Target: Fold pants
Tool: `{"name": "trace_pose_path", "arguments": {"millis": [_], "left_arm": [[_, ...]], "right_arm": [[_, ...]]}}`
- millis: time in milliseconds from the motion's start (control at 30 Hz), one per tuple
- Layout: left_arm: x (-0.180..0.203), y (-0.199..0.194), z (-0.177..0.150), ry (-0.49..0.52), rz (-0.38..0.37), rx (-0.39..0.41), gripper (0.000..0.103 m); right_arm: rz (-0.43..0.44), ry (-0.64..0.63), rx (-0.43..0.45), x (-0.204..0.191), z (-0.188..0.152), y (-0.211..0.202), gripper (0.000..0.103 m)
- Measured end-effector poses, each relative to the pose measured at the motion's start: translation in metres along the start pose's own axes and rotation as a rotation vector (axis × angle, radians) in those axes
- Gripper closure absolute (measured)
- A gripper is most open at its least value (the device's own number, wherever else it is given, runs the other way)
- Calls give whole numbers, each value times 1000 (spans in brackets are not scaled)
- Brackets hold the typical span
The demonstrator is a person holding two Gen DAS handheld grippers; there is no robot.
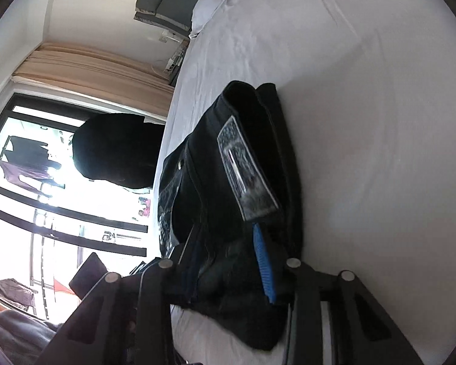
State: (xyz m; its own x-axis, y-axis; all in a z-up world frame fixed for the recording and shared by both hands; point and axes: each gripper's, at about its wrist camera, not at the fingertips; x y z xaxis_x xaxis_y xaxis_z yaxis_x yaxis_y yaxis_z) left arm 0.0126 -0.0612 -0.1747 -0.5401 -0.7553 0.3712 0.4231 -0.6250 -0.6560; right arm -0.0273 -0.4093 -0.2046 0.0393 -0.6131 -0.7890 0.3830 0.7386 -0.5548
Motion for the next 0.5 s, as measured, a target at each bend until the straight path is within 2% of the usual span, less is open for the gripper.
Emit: {"name": "trace_pose_path", "arguments": {"millis": [100,167,233,267,300,333,433,500], "left_arm": [[1,-5,4,-25,-54,-26,40],[-7,-13,8,-71,-77,-51,40],[-23,-24,16,-121,-56,-8,34],[-23,-24,11,-143,-35,8,22],[-34,-26,13,-178,-12,24,17],[-47,-24,17,-218,-3,31,17],[-68,2,35,-311,-33,-43,17],[-80,19,36,-353,-4,-103,17]], "right_arm": [[-50,-45,11,-10,-9,-18,51],[-108,-61,40,-18,-10,-35,32],[-124,-58,70,-20,-5,-46,32],[-116,-54,78,-20,-1,-49,32],[-111,-50,79,-20,3,-49,32],[-112,-43,74,-20,8,-46,32],[-135,-27,5,-14,24,-20,32],[-172,-1,-43,-4,33,-2,32]]}}
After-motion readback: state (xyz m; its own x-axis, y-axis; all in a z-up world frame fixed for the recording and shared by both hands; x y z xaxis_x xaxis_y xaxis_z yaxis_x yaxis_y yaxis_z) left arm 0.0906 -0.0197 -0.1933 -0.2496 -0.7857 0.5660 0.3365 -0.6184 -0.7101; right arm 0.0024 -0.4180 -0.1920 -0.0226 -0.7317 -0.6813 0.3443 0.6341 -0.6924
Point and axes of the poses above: each gripper's, at about its wrist camera, not at the fingertips, and y roughly the way its jaws point, x to its right, z to its top, and after that the axes turned 1 degree about -y, right-handed
